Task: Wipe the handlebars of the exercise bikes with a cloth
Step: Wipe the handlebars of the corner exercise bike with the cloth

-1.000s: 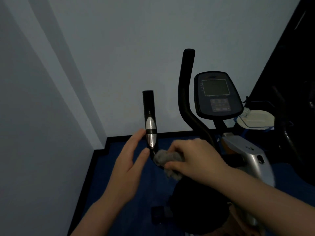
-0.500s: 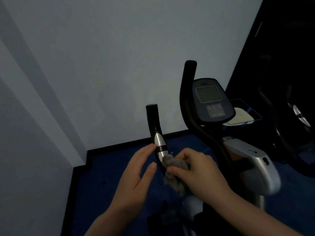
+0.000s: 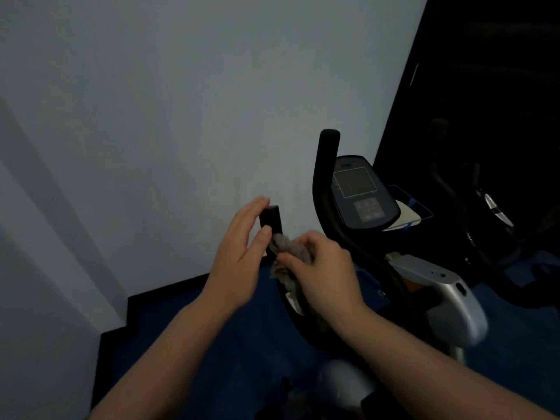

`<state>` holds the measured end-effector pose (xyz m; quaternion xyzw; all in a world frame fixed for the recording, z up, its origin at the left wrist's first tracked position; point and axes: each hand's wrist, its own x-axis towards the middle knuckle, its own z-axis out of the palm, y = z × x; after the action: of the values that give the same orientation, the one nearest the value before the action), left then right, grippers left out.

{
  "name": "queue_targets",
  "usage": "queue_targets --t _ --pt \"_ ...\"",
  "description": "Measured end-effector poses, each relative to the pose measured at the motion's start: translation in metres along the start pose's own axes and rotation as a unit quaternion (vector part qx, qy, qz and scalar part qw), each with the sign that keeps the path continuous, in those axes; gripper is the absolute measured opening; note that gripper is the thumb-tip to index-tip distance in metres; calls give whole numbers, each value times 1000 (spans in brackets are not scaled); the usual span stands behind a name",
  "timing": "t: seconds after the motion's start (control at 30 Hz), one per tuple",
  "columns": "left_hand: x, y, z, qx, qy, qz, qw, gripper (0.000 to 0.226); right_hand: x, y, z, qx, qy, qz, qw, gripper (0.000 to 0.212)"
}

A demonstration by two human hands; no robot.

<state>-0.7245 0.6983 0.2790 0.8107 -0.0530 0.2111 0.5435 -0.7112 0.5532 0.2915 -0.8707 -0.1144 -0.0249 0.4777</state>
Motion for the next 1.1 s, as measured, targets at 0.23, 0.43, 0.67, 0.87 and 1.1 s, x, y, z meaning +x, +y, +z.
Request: queue_targets --t 0.23,0.43,0.67,0.87,1.1 --pt "5 -4 -11 -75 -44 -22 996 44 -15 -5 23 57 39 0 998 19" --pt "10 -6 -15 -127 -60 -32 990 50 31 -23 22 187 79 -56 978 26" --pt "4 -10 -17 -149 -48 -49 986 53 20 -6 28 131 66 -79 986 42" --pt "6 -9 -16 -147 -13 -50 988 51 49 -26 16 73 -20 -147 986 21" --pt "13 -1 -13 -136 -27 -39 990 56 58 -20 14 161 42 -77 983 13"
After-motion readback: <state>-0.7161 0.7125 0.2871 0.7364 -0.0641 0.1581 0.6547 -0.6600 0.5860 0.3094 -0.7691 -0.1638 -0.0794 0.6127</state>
